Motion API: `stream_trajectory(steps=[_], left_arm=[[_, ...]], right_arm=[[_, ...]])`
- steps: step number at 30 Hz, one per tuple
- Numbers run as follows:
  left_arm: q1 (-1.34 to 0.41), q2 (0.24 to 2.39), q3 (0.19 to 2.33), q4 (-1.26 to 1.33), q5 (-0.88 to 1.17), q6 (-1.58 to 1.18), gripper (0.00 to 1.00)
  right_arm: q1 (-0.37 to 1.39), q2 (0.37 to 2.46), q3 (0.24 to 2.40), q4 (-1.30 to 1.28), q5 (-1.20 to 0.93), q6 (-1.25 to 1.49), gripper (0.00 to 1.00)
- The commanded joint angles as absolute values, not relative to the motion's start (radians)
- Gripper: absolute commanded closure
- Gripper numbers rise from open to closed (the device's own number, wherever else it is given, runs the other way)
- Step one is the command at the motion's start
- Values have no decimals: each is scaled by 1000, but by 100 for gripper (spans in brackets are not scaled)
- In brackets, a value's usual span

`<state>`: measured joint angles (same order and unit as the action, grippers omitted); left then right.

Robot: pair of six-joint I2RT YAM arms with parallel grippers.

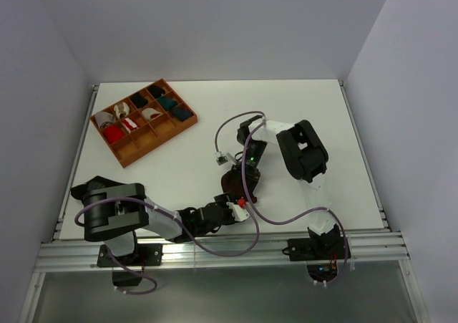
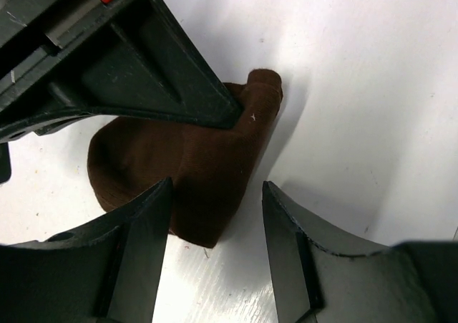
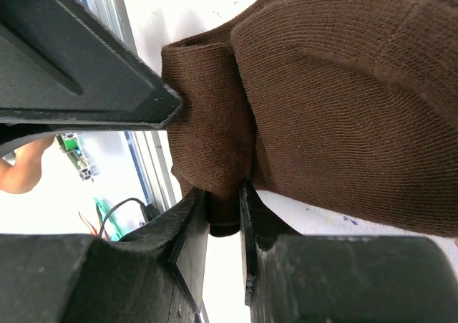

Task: Roll the socks
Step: Roll the sock at the center of the board.

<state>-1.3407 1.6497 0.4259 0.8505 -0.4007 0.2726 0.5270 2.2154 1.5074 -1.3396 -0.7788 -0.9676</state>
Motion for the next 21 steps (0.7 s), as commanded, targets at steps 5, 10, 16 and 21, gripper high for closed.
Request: stream_trajectory(steps=[5, 10, 16, 21], left_arm=[[-1325, 1684, 422, 951, -377, 255, 42], [-1305, 1672, 411, 940, -330, 180, 43], [-1292, 1677, 437, 853, -273, 94, 50], [-1292, 1706, 469, 769, -261, 40, 72]], right_arm=[[520, 2246, 1513, -1341, -721, -991, 79], [520, 2246, 1511, -1345, -726, -989, 78], [520, 2246, 1506, -1347, -732, -996, 78], [520, 2244, 1505, -1342, -732, -993, 78]])
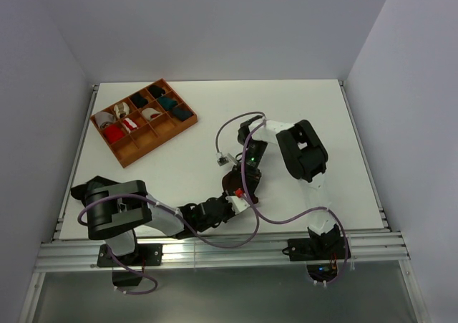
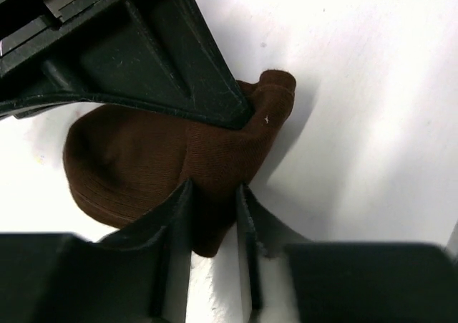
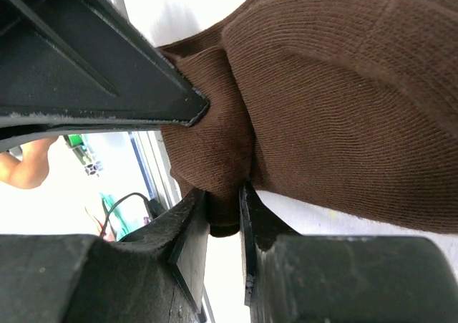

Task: Roll the socks
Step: Roll the sock at the center of the board.

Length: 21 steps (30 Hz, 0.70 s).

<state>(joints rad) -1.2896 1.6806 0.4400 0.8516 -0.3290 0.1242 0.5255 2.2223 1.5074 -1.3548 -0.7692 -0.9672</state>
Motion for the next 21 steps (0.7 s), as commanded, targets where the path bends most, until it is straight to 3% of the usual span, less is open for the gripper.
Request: stream_trajectory(steps=[1, 2, 6, 11, 21], left_arm=[[-1292, 1710, 482, 756, -253, 20, 76], [-1292, 1718, 485, 749, -252, 9, 84], [-1292, 1707, 447, 793, -250, -96, 99], [-1276, 1701, 419, 787, -210, -247, 100], [-1157, 1713, 339, 941, 101, -491, 100]], right_arm=[[520, 2243, 1503, -1341, -733, -992, 78], [520, 2238, 1502, -1341, -736, -994, 76], [520, 2195, 1474, -1295, -742, -973, 67], [512, 2091, 1425, -1223, -776, -931, 54], [376, 1683, 1275, -873, -785, -693, 50]])
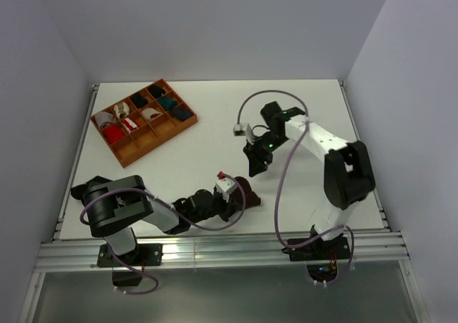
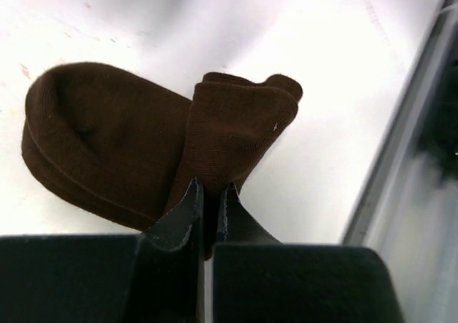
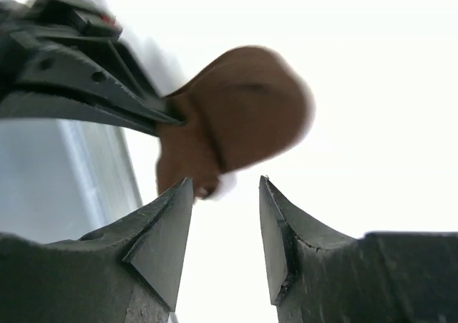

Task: Roll the socks
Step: Roll the sock at the center of the board.

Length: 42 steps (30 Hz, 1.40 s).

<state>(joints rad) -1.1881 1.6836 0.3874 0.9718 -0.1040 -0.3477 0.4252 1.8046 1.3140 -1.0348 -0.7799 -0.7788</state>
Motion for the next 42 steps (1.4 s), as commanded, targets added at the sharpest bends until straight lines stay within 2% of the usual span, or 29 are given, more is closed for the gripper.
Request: stream_trajectory(steps=[1, 10, 16, 20, 26, 32, 42], left_arm=[[-1140, 1724, 334, 956, 127, -538, 100], [-980, 1904, 406, 1026, 498, -839, 100], [-858, 2023, 429, 1146, 691, -1072, 100], [-822, 2062, 459, 1151, 736, -1163, 100], [-813, 2025, 532, 950, 750, -1181, 100], [-805, 2002, 598, 773, 752, -1146, 100], [-792, 2003, 634, 712, 785, -1134, 100]], right_arm=[[356, 1658, 1261, -859, -781, -693, 50], [327, 1428, 1042, -782, -764, -851, 49], [353, 1189, 824, -635, -744, -923, 40], [399, 1050, 707, -565, -709, -939, 35], [593, 937, 547, -447, -557, -887, 32], [753, 940, 450, -279, -431, -867, 28], [807, 1057, 417, -193, -318, -887, 28]])
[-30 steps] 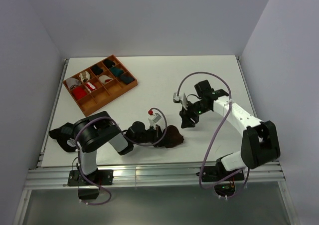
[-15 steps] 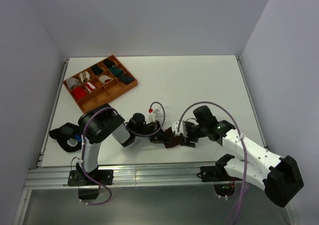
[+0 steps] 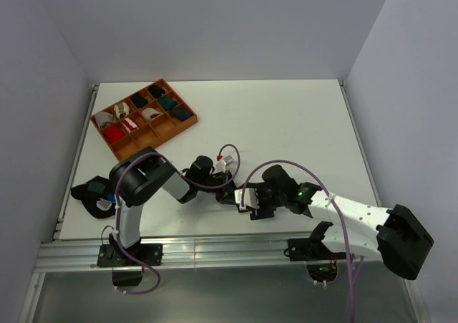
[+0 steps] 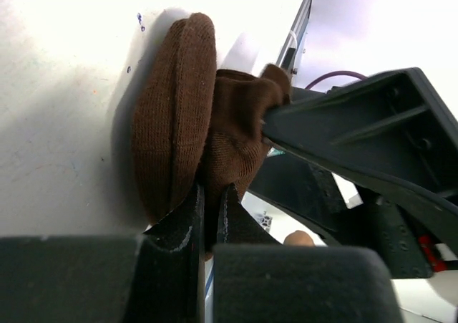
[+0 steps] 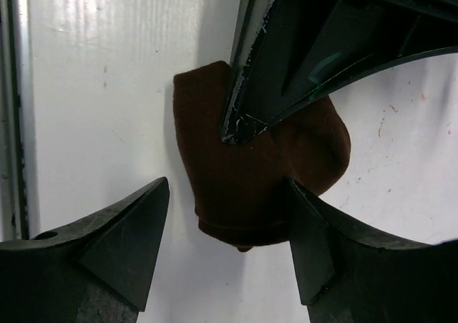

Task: Roll the socks
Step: Roll the sock at the center of the board.

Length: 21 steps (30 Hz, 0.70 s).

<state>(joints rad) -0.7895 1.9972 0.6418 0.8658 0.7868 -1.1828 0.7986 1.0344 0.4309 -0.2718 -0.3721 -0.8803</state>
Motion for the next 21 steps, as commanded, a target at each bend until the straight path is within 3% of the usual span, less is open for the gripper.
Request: stream_trajectory(steps=[1, 7, 10, 11, 12, 14, 21], left_arm=[[-792, 2009, 637, 709, 793, -1134, 100], [-775, 2025, 649, 732, 833, -1152, 100], [-769, 2008, 658, 704, 827, -1128, 100], [-769, 1997, 660, 680, 813, -1112, 98], [-767, 1984, 661, 661, 770, -1074, 96], [-761, 1922, 647, 649, 711, -1051, 85], [-758, 1694, 556, 684, 484, -963, 71]], right_arm=[[808, 1078, 422, -193, -316, -891, 28], [811, 1159, 440, -199, -305, -897, 32], [813, 1210, 474, -232, -317, -893, 48], [811, 1222, 483, -256, -327, -891, 63], [808, 1235, 494, -268, -337, -887, 70], [802, 1262, 525, -305, -350, -882, 82], [726, 1350, 636, -446, -442, -899, 86]])
